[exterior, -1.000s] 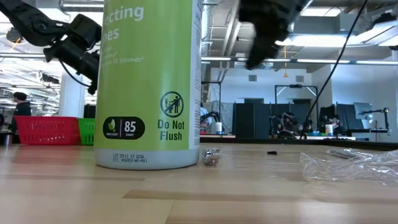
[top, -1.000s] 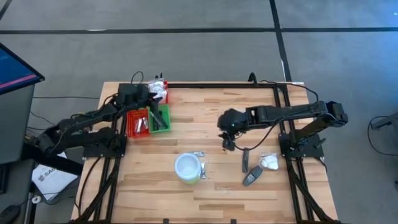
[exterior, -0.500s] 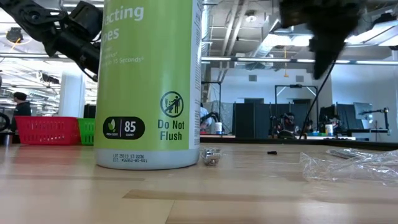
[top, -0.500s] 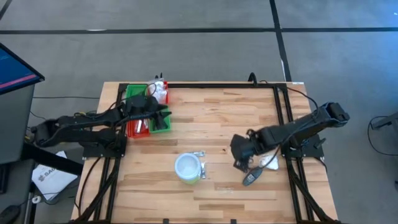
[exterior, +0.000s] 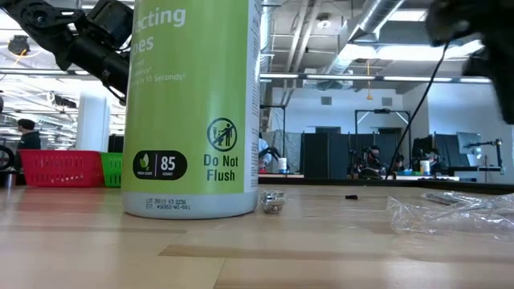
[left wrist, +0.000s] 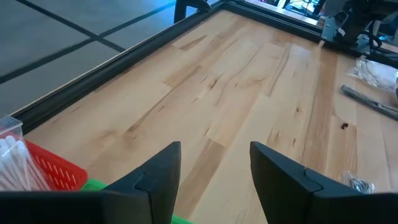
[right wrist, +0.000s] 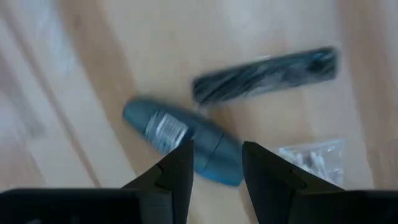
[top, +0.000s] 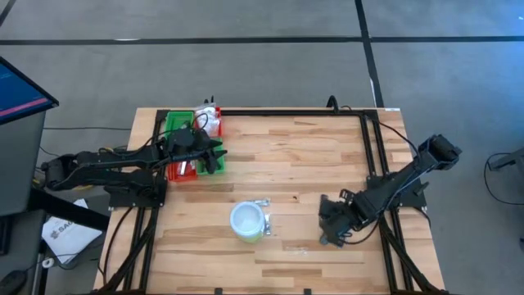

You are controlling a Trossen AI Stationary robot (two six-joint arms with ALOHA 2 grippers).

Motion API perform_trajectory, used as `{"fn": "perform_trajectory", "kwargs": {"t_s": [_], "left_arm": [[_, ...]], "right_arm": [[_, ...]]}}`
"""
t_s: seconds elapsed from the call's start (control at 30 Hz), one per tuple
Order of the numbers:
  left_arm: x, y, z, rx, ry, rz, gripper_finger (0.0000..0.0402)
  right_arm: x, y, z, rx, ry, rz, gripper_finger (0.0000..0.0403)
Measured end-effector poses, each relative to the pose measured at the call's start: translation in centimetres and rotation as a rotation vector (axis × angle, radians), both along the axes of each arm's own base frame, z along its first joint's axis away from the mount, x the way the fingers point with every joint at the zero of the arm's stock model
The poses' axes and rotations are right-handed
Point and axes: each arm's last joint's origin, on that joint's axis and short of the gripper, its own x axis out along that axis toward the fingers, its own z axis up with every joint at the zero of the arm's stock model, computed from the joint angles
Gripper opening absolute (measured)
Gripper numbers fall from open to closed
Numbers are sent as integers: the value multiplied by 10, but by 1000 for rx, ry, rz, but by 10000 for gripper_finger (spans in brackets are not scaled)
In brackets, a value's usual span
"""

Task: Pick & Place Travel size toiletries
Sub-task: Put the gray deodorant into the top green bin

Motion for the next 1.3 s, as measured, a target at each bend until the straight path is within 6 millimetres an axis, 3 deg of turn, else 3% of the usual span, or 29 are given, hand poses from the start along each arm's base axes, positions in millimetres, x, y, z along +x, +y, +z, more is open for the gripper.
{"fn": "perform_trajectory", "kwargs": {"t_s": [0.2,0.43,0.7,0.87,1.03,1.3], "left_arm": [[0,0,0,0,-1,0,184],[0,0,0,0,-1,0,184],[0,0,0,0,-1,-1,184],[0,0,0,0,-1,-1,184],[0,0,0,0,-1,-1,184],[0,0,0,-2,-2,-4,184]], "right_arm": [[-9,13,-5,-15,4,276,127],[-8,15,-4,-37,-14,447,127],[-4,9,-4,-56,-23,419,132],[0,4,-4,-72,-39,323,178],[-7,10,-8,-87,-28,448,234],[-16,18,-28,-83,-66,583,249]]}}
